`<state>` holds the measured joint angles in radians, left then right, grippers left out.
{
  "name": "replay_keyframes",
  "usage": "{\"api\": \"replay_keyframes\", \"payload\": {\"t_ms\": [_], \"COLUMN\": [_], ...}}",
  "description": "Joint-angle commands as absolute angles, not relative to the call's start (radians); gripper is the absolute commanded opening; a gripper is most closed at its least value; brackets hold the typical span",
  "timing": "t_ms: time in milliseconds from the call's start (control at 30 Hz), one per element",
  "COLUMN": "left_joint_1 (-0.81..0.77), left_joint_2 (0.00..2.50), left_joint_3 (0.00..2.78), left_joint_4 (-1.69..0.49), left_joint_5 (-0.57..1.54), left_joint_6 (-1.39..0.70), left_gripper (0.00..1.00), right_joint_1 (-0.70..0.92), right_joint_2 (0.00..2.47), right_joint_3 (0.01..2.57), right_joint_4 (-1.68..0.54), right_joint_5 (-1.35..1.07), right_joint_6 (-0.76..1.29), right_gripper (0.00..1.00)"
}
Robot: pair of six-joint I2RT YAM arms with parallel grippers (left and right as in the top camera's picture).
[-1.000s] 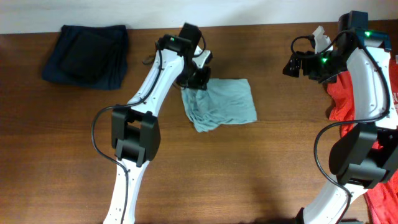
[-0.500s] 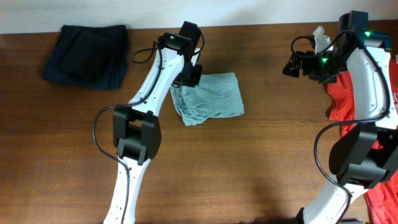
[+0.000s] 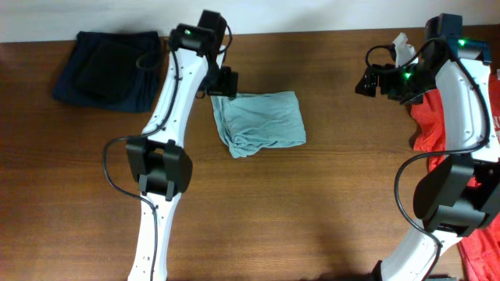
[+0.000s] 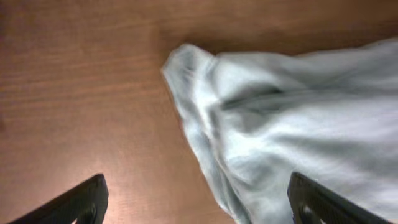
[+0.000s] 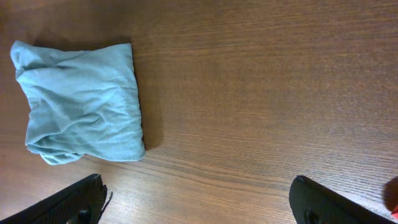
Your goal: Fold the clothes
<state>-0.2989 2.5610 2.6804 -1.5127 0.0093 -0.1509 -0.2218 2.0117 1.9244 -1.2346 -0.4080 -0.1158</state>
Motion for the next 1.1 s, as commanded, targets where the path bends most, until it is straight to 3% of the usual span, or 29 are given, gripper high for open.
{"api": "replay_keyframes", "payload": {"t_ms": [0,33,67,100,400,833,1067], "left_joint_1": [-0.305,-0.305,-0.306,-0.306,-0.307,-0.307,-0.307], "left_joint_2": [2.544,2.546,2.551,2.556,2.622,2.656,2.656], "left_joint_3": [2.730,2.730,2.730,2.730,2.684,2.395,2.174], "left_joint_4": [-1.575,-1.594,-1.616,-1.646,-1.688,-1.600,-1.437], "left_joint_5": [0.241,0.303,0.356,0.414,0.633,0.633,0.633], "left_joint_6": [-0.040,-0.007,0.020,0.055,0.198,0.227,0.226], "left_gripper": [0.73,0.46,0.11,0.00,0.00,0.00,0.00], "right_joint_1": [-0.225,-0.225,-0.225,-0.225,-0.225,-0.225,-0.225], "right_joint_2": [2.004,2.004,2.004,2.004,2.004,2.004,2.004], "right_joint_3": [1.932,1.932,1.932,1.932,1.932,1.932,1.932], "right_joint_4": [-1.238,-1.238,-1.238,-1.238,-1.238,-1.238,-1.238], "right_joint_5": [-0.403,-0.403,-0.403,-0.403,-0.403,-0.403,-0.403], "right_joint_6": [-0.123,-0.123,-0.123,-0.123,-0.123,-0.123,-0.123], "right_gripper": [0.99,0.99,0.99,0.99,0.99,0.99,0.98]}}
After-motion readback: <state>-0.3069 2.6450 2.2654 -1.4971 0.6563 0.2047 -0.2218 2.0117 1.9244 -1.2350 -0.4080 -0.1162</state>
